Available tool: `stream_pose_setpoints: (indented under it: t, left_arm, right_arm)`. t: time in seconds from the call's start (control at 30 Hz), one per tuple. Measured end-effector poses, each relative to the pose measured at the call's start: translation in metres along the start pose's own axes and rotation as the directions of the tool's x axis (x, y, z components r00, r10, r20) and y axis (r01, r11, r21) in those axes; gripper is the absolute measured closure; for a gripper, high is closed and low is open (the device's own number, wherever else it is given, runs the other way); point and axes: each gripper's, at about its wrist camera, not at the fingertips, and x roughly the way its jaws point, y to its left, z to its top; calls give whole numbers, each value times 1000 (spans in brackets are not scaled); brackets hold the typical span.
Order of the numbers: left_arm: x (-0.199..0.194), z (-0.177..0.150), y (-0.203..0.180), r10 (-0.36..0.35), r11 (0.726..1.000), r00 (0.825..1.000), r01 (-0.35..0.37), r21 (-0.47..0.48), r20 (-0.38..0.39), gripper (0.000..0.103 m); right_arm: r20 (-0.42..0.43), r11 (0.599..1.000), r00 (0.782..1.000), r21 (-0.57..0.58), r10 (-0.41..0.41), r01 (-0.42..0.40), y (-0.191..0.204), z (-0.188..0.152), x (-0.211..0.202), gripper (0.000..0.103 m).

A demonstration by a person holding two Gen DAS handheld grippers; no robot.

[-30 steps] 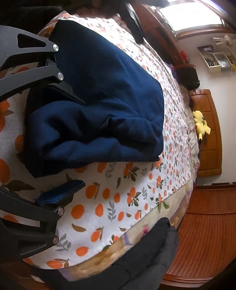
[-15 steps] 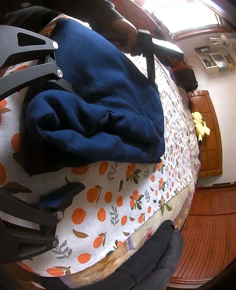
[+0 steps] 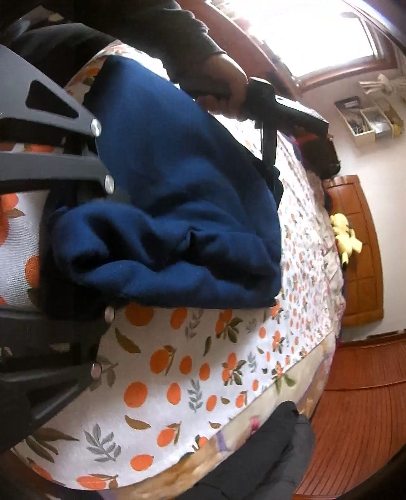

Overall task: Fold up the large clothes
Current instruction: 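Close both tools on opposite ends of the folded navy jacket bundle, then lift the jacket with both tools and carry it onto the dark clothes stack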

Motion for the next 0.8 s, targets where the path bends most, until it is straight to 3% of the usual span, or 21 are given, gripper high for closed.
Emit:
stream_pose_setpoints:
  t: [0.23, 0.43, 0.57, 0.8]
  left_arm:
    - [-61, 32, -26, 11, 1000, 991, -13, 12, 130, 89]
    - [-97, 71, -82, 6, 999, 969, -16, 37, 246, 89]
    - [-108, 106, -135, -23, 998, 950, 2, 68, 310, 89]
    - [-117, 186, -268, -136, 984, 913, 81, 156, 385, 89]
  right_arm:
    - [82, 999, 996, -48, 22, -18, -2, 19, -29, 86]
    - [193, 997, 981, -63, -32, 45, -43, 57, -77, 86]
    - [260, 995, 962, -38, -82, 95, -95, 85, -122, 86]
    - [334, 978, 920, 18, -202, 208, -181, 118, -204, 86]
